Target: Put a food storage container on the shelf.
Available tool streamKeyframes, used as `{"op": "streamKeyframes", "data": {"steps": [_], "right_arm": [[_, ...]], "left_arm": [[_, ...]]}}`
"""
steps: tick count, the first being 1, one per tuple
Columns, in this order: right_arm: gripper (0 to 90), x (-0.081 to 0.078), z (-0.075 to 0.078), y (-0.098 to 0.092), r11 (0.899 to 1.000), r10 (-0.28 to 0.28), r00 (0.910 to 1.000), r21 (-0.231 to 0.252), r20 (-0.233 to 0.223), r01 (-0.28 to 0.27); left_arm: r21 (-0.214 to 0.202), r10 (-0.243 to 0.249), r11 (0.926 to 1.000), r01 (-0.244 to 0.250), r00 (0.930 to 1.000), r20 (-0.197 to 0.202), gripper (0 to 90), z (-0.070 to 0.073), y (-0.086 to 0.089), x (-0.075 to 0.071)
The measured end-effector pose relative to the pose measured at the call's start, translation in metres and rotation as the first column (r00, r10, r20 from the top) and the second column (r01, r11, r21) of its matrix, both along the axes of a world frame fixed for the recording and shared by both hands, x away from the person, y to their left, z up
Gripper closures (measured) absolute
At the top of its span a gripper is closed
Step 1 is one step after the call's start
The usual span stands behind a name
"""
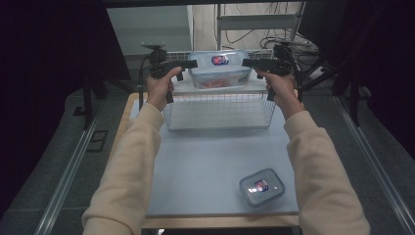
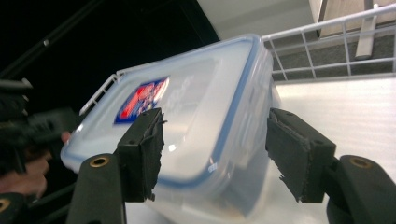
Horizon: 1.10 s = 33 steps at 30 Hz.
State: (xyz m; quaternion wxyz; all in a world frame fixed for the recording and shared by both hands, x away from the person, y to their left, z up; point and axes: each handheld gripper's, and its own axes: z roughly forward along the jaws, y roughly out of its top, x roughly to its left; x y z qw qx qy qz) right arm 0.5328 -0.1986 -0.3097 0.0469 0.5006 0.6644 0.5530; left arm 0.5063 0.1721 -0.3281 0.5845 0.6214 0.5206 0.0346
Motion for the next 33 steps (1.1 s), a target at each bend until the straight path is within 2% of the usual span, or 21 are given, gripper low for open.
{"op": "streamKeyframes", "data": {"steps": [1, 3, 4, 6, 7, 8, 9, 11, 12, 13, 14, 15, 21, 22, 24, 27, 29, 33], "right_arm": [[36.8, -0.006, 0.002, -0.005, 1.0, 0.007, 0.9999, 0.013, 0.012, -0.007], [36.9, -0.011, 0.005, -0.01, 1.0, 0.022, 0.9996, 0.002, 0.019, -0.022], [36.9, -0.014, 0.006, -0.013, 1.0, 0.027, 0.9993, 0.0, 0.025, -0.027], [36.7, -0.019, 0.007, -0.017, 0.999, 0.039, 0.9988, 0.005, 0.028, -0.039], [36.7, -0.019, 0.007, -0.017, 0.999, 0.039, 0.9988, 0.005, 0.028, -0.039], [36.5, -0.022, 0.008, -0.019, 0.999, 0.045, 0.9985, 0.009, 0.032, -0.046], [35.9, -0.028, 0.008, -0.023, 0.998, 0.06, 0.9976, 0.016, 0.034, -0.06], [34.5, -0.033, 0.007, -0.026, 0.997, 0.076, 0.9966, 0.019, 0.034, -0.076], [34.5, -0.033, 0.007, -0.026, 0.997, 0.076, 0.9966, 0.019, 0.034, -0.076], [33.4, -0.037, 0.006, -0.028, 0.996, 0.083, 0.9963, 0.019, 0.022, -0.083], [33.4, -0.039, 0.006, -0.029, 0.996, 0.09, 0.9957, 0.019, 0.023, -0.09], [33.4, -0.041, 0.005, -0.029, 0.995, 0.094, 0.9952, 0.023, 0.026, -0.095], [32.1, -0.046, 0.0, -0.031, 0.992, 0.123, 0.9923, 0.033, 0.02, -0.123], [31.3, -0.046, -0.001, -0.032, 0.99, 0.136, 0.9906, 0.038, 0.015, -0.137], [31.2, -0.046, -0.002, -0.032, 0.988, 0.146, 0.9893, 0.047, 0.014, -0.146], [30.9, -0.05, -0.005, -0.031, 0.985, 0.164, 0.9865, 0.045, 0.009, -0.164], [31.0, -0.051, -0.005, -0.031, 0.985, 0.168, 0.9857, 0.044, 0.008, -0.169], [30.8, -0.052, -0.005, -0.034, 0.985, 0.168, 0.9858, 0.035, 0.004, -0.168]], "left_arm": [[0.016, 0.001, 0.9999, -0.001, 0.9999, 0.011, 31.7, 0.002, 0.001, -0.004], [0.028, -0.016, 0.9995, 0.015, 0.9993, 0.033, 38.8, 0.003, 0.004, -0.014], [0.056, -0.032, 0.9981, 0.028, 0.998, 0.055, 42.1, 0.005, 0.004, -0.025], [0.064, -0.045, 0.9971, 0.041, 0.997, 0.062, 51.6, 0.005, 0.005, -0.03], [0.074, -0.06, 0.9957, 0.055, 0.996, 0.066, 51.6, 0.004, 0.005, -0.034], [0.07, -0.068, 0.9955, 0.063, 0.9954, 0.068, 58.0, 0.004, 0.005, -0.038], [0.067, -0.095, 0.9936, 0.09, 0.9929, 0.072, 73.0, 0.003, 0.006, -0.041], [0.065, -0.137, 0.9889, 0.133, 0.9887, 0.061, 85.0, 0.0, 0.004, -0.05], [0.065, -0.137, 0.9889, 0.133, 0.9887, 0.061, 88.7, 0.0, 0.004, -0.05], [0.064, -0.162, 0.9852, 0.159, 0.9854, 0.051, 89.8, -0.004, -0.001, -0.053], [0.064, -0.162, 0.9852, 0.159, 0.9854, 0.051, 90.0, -0.004, -0.001, -0.053], [0.076, -0.185, 0.9804, 0.182, 0.9817, 0.045, 90.0, -0.009, -0.006, -0.055], [0.102, -0.214, 0.9721, 0.211, 0.9768, 0.012, 90.0, -0.022, -0.019, -0.052], [0.124, -0.217, 0.9686, 0.216, 0.9762, -0.003, 90.0, -0.026, -0.022, -0.048], [0.126, -0.211, 0.9694, 0.211, 0.9774, -0.009, 90.0, -0.028, -0.022, -0.046], [0.12, -0.188, 0.9745, 0.19, 0.9818, -0.023, 90.0, -0.032, -0.019, -0.038], [0.126, -0.188, 0.974, 0.189, 0.982, -0.015, 90.0, -0.032, -0.018, -0.036], [0.079, -0.185, 0.9793, 0.186, 0.9824, -0.025, 90.0, -0.033, -0.016, -0.028]]}}
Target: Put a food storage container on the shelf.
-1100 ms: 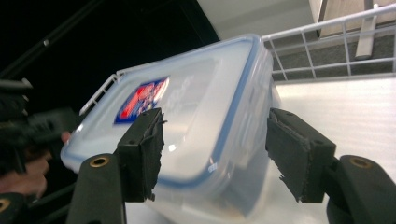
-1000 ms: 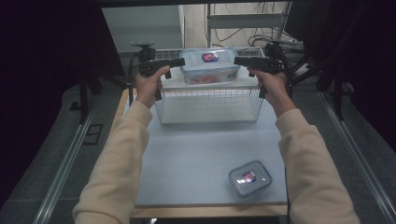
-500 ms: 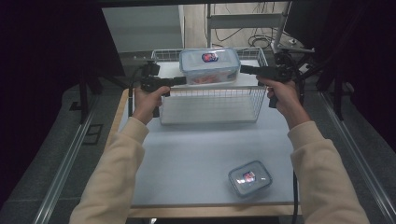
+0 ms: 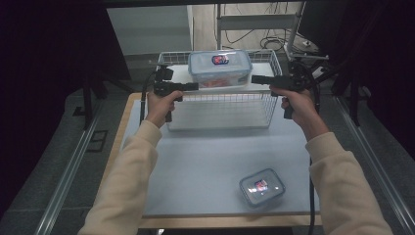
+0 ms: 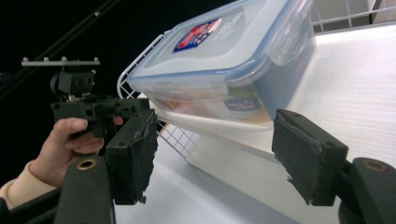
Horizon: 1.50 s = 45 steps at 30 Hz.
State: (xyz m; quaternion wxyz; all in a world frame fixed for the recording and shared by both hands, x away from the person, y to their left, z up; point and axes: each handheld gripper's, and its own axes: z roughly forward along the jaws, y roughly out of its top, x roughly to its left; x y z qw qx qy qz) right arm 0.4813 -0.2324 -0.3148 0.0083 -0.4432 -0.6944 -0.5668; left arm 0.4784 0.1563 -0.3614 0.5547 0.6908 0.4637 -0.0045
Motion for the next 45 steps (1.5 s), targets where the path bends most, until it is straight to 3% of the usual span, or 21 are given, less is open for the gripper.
{"op": "streamKeyframes", "data": {"steps": [8, 13, 16, 18, 22, 25, 27, 30, 34, 36, 39, 43, 45], "right_arm": [[29.8, -0.001, -0.006, 0.0, 1.0, 0.009, 0.9999, -0.009, -0.004, -0.009], [29.3, -0.002, -0.009, 0.0, 1.0, 0.018, 0.9998, -0.013, -0.003, -0.018], [29.0, -0.004, -0.01, -0.001, 1.0, 0.021, 0.9998, -0.019, -0.002, -0.022], [28.8, -0.009, -0.009, -0.005, 1.0, 0.02, 0.9998, -0.009, 0.006, -0.02], [28.4, -0.017, -0.01, -0.01, 1.0, 0.025, 0.9995, -0.009, 0.017, -0.025], [28.4, -0.027, -0.012, -0.015, 1.0, 0.025, 0.9994, -0.004, 0.026, -0.025], [28.2, -0.033, -0.016, -0.017, 1.0, 0.027, 0.9992, -0.016, 0.029, -0.026], [28.0, -0.044, -0.032, -0.022, 0.999, 0.041, 0.999, -0.032, 0.017, -0.04], [27.9, -0.056, -0.05, -0.028, 0.997, 0.052, 0.9985, -0.066, 0.017, -0.051], [28.1, -0.063, -0.057, -0.031, 0.997, 0.05, 0.9984, -0.062, 0.028, -0.048], [28.1, -0.069, -0.064, -0.034, 0.997, 0.057, 0.9978, -0.061, 0.034, -0.055], [28.1, -0.079, -0.077, -0.041, 0.997, 0.063, 0.9976, -0.052, 0.03, -0.061], [28.1, -0.083, -0.083, -0.044, 0.997, 0.056, 0.998, -0.053, 0.028, -0.055]], "left_arm": [[0.025, 0.003, 0.9997, -0.003, 0.9996, -0.026, 90.0, -0.001, -0.006, 0.009], [0.015, -0.007, 0.9999, 0.007, 1.0, -0.004, 90.0, 0.002, -0.005, 0.001], [-0.013, 0.003, 0.9999, -0.003, 1.0, -0.007, 90.0, 0.001, -0.001, -0.006], [-0.032, -0.006, 0.9995, 0.006, 0.9999, 0.008, 90.0, 0.002, 0.002, -0.014], [-0.014, -0.019, 0.9997, 0.02, 0.9996, 0.02, 90.0, -0.001, 0.005, -0.032], [-0.052, -0.025, 0.9983, 0.028, 0.9983, 0.053, 90.0, -0.003, 0.009, -0.048], [-0.043, -0.023, 0.9987, 0.025, 0.9977, 0.064, 90.0, -0.007, 0.011, -0.058], [-0.059, -0.01, 0.9981, 0.014, 0.9983, 0.058, 89.9, -0.017, 0.018, -0.075], [-0.068, 0.001, 0.9977, 0.002, 0.9989, 0.047, 88.4, -0.027, 0.023, -0.085], [-0.083, -0.002, 0.9965, 0.005, 0.9991, 0.043, 87.8, -0.037, 0.027, -0.096], [-0.073, 0.002, 0.9974, 0.001, 0.999, 0.045, 86.6, -0.043, 0.029, -0.103], [-0.04, 0.018, 0.9991, -0.016, 0.9985, 0.052, 76.5, -0.053, 0.029, -0.114], [-0.058, 0.011, 0.9983, -0.008, 0.9989, 0.045, 64.2, -0.059, 0.028, -0.12]]}}
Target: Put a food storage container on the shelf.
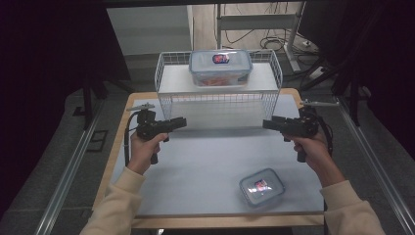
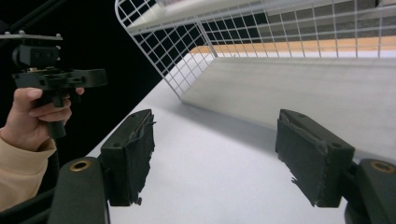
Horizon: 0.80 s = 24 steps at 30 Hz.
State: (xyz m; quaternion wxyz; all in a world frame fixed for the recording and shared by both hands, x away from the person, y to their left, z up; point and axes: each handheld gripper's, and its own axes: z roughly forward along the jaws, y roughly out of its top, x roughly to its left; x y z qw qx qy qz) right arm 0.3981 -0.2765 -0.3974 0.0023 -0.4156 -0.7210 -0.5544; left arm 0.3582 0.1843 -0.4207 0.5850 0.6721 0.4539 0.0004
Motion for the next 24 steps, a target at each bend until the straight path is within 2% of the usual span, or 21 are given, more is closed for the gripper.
{"op": "streamKeyframes", "data": {"steps": [2, 3, 4, 5, 6, 7, 8, 11, 15, 19, 22, 24], "right_arm": [[28.1, -0.007, -0.01, -0.004, 1.0, 0.001, 1.0, 0.0, -0.008, -0.001], [28.1, -0.009, -0.014, -0.005, 1.0, 0.002, 0.9999, 0.005, -0.014, -0.001], [28.1, -0.009, -0.014, -0.005, 1.0, 0.002, 0.9999, 0.005, -0.014, -0.001], [28.0, -0.015, -0.023, -0.008, 1.0, 0.006, 0.9996, 0.01, -0.028, -0.005], [28.0, -0.015, -0.023, -0.008, 1.0, 0.006, 0.9996, 0.01, -0.028, -0.005], [28.0, -0.019, -0.03, -0.011, 1.0, 0.001, 0.9992, 0.005, -0.04, -0.001], [28.0, -0.021, -0.033, -0.012, 1.0, -0.002, 0.999, 0.007, -0.044, 0.002], [28.0, -0.025, -0.039, -0.015, 1.0, -0.005, 0.9988, 0.005, -0.049, 0.005], [28.0, -0.032, -0.049, -0.019, 1.0, -0.001, 0.9991, -0.013, -0.042, 0.001], [28.1, -0.036, -0.052, -0.02, 1.0, 0.003, 0.9989, -0.013, -0.047, -0.003], [28.5, -0.04, -0.055, -0.019, 0.999, 0.005, 0.9995, -0.049, -0.03, -0.007], [28.6, -0.04, -0.056, -0.018, 0.998, 0.005, 0.9996, -0.055, -0.029, -0.006]], "left_arm": [[-0.019, -0.009, 0.9998, 0.008, 0.9999, -0.013, 50.9, -0.006, -0.002, -0.005], [0.002, -0.009, 1.0, 0.009, 0.9999, -0.008, 47.2, -0.012, -0.005, -0.011], [0.002, -0.009, 1.0, 0.009, 0.9999, -0.008, 43.7, -0.012, -0.005, -0.011], [0.014, -0.009, 0.9999, 0.009, 0.9999, -0.005, 40.7, -0.015, -0.007, -0.014], [0.022, -0.01, 0.9997, 0.01, 0.9999, -0.008, 40.7, -0.017, -0.008, -0.017], [0.055, -0.005, 0.9985, 0.005, 1.0, -0.001, 35.3, -0.021, -0.009, -0.023], [0.055, -0.005, 0.9985, 0.005, 1.0, -0.001, 33.9, -0.021, -0.009, -0.023], [0.107, 0.0, 0.9942, -0.002, 0.9999, 0.015, 31.0, -0.028, -0.01, -0.031], [0.132, 0.002, 0.9913, -0.004, 0.9999, 0.01, 27.4, -0.039, -0.009, -0.035], [0.141, 0.015, 0.9899, -0.014, 0.9999, -0.007, 26.6, -0.047, -0.005, -0.038], [0.134, 0.025, 0.9907, -0.022, 0.9995, -0.019, 26.1, -0.05, -0.002, -0.039], [0.142, 0.029, 0.9895, -0.027, 0.9994, -0.017, 26.1, -0.052, -0.002, -0.04]]}}
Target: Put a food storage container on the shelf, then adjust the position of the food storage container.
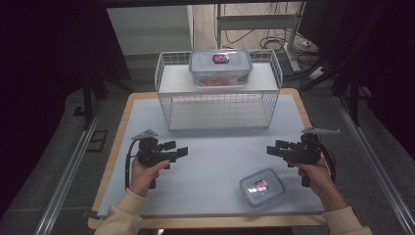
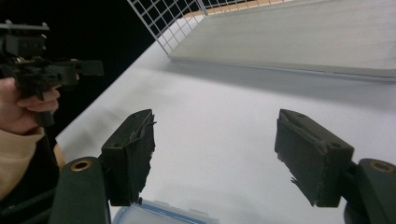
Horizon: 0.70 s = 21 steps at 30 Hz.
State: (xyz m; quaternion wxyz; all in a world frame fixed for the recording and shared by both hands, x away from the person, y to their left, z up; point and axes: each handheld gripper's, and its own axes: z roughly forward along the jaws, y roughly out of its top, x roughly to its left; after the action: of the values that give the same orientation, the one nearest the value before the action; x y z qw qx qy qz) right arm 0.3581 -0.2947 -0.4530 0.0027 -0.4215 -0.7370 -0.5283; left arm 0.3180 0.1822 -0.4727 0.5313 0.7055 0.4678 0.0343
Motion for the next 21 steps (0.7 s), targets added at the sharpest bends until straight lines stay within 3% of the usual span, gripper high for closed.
{"op": "streamKeyframes", "data": {"steps": [3, 13, 21], "right_arm": [[28.7, -0.002, -0.003, -0.001, 1.0, 0.001, 0.9999, -0.001, -0.013, -0.001], [28.8, -0.005, -0.009, -0.003, 1.0, -0.008, 0.9997, -0.011, -0.025, 0.007], [31.7, -0.012, -0.01, -0.006, 1.0, -0.015, 0.9994, -0.02, -0.032, 0.014]], "left_arm": [[0.027, 0.004, 0.9996, -0.004, 1.0, 0.0, 26.0, -0.004, -0.001, -0.003], [0.013, 0.025, 0.9996, -0.025, 0.9996, -0.009, 26.0, -0.008, 0.008, -0.009], [0.038, 0.021, 0.9991, -0.02, 0.9995, -0.022, 25.8, -0.015, 0.008, -0.014]]}}
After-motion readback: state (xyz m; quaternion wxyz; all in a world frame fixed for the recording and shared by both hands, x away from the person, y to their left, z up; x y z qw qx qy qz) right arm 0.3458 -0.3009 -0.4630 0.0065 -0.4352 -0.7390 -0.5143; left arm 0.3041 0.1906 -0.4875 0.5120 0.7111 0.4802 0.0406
